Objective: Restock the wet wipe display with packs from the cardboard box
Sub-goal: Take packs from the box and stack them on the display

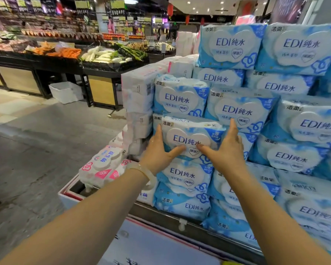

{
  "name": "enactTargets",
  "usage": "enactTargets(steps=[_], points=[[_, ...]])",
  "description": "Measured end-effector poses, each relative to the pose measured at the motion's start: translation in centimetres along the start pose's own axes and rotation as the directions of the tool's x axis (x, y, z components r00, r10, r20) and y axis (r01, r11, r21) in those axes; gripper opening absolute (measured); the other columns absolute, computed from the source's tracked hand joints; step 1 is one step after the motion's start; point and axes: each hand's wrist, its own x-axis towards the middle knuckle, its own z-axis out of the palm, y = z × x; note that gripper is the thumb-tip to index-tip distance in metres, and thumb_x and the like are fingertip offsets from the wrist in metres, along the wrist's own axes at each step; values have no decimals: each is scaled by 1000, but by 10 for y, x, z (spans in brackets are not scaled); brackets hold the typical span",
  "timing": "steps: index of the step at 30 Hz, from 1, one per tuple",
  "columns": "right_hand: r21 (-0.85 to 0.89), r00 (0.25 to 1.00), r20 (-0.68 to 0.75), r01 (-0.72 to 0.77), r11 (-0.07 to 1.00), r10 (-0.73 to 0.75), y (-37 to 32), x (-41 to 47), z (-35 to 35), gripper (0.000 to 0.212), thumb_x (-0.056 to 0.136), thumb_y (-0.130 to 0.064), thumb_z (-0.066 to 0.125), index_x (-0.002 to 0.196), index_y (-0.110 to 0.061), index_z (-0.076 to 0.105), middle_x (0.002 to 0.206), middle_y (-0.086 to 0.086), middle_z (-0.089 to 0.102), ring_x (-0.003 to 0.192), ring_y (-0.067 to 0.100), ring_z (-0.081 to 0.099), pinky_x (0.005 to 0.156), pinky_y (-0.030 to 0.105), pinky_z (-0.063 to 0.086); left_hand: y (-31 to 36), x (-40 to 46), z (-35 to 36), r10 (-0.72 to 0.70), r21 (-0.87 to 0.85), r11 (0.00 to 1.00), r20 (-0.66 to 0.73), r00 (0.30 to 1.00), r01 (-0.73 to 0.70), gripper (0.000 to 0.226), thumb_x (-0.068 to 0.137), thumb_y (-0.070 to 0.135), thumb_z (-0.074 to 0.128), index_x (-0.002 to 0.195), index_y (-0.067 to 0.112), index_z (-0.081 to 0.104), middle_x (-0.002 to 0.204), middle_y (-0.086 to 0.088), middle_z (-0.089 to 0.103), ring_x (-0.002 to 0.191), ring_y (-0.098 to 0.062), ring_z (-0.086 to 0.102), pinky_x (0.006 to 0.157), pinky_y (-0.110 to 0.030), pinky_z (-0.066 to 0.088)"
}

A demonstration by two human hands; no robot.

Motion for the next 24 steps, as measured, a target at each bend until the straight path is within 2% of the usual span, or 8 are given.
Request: enactTargets(steps=[3, 5, 9, 11, 14, 18, 21, 24], points=[[-281, 986, 6, 163, 946, -168, -12, -22, 4, 94, 81, -41, 68, 151, -19, 10, 159, 13, 2, 148, 29, -4, 120, 43, 6, -1, -22, -3, 116, 242, 964, 8, 993, -114, 111, 72, 49, 74, 152, 26, 0, 160, -6, 9, 148, -23, 8, 121, -46, 15], [-348, 958, 68, 284, 893, -278, -21, -39, 12, 85, 84, -38, 65, 150, -19, 16, 160, 11, -3, 148, 28, -11, 120, 40, 1, -3, -34, -10, 152, 437, 886, 39, 988, -153, 109, 76, 46, 71, 151, 27, -5, 160, -7, -7, 149, -23, -8, 121, -40, 2], [-384, 880, 295, 466, 797, -372, -35, -70, 44, 79, 87, -31, 62, 151, -20, 15, 161, 8, -5, 148, 28, -10, 122, 43, 2, -16, -53, -32, 171, 678, 699, 153, 973, -229, 104, 77, 51, 67, 151, 22, -1, 160, -10, -10, 148, -27, -10, 120, -40, 2], [-384, 839, 427, 506, 773, -337, -35, -86, 66, 83, 88, -27, 63, 152, -20, 10, 161, 9, -7, 148, 29, -9, 122, 43, 3, -30, -68, -42, 113, 724, 646, 220, 969, -240, 104, 76, 52, 67, 151, 18, 3, 160, -12, -1, 148, -30, -4, 121, -41, 7], [-360, 784, 547, 538, 763, -294, -27, -111, 103, 87, 87, -27, 64, 152, -18, 7, 161, 10, -5, 149, 30, -5, 120, 42, 7, -62, -96, -54, 5, 793, 574, 244, 970, -202, 106, 76, 59, 63, 151, 11, 5, 159, -17, 5, 148, -33, 0, 121, -40, 4], [-308, 675, 692, 596, 742, -256, -12, -151, 154, 83, 87, -27, 65, 150, -17, 13, 160, 12, -1, 148, 34, 1, 118, 45, 14, -118, -145, -62, -191, 796, 602, 212, 958, -56, 102, 76, 49, 69, 151, 15, 8, 159, -15, 2, 148, -31, -1, 121, -41, 10], [-273, 570, 803, 611, 743, -174, 4, -181, 193, 79, 90, -27, 62, 150, -20, 12, 161, 11, -5, 148, 34, -1, 118, 47, 16, -161, -183, -61, -365, 796, 602, 215, 906, 54, 102, 81, 45, 66, 152, 18, -2, 160, -13, -8, 148, -31, -7, 121, -44, 9], [-230, 467, 877, 613, 756, -112, 32, -212, 234, 74, 92, -30, 57, 150, -18, 12, 160, 13, -2, 148, 33, -1, 119, 45, 14, -212, -220, -54, -480, 799, 586, 205, 853, 137, 98, 84, 44, 64, 152, 18, -2, 160, -14, -7, 148, -32, -5, 121, -44, 7]])
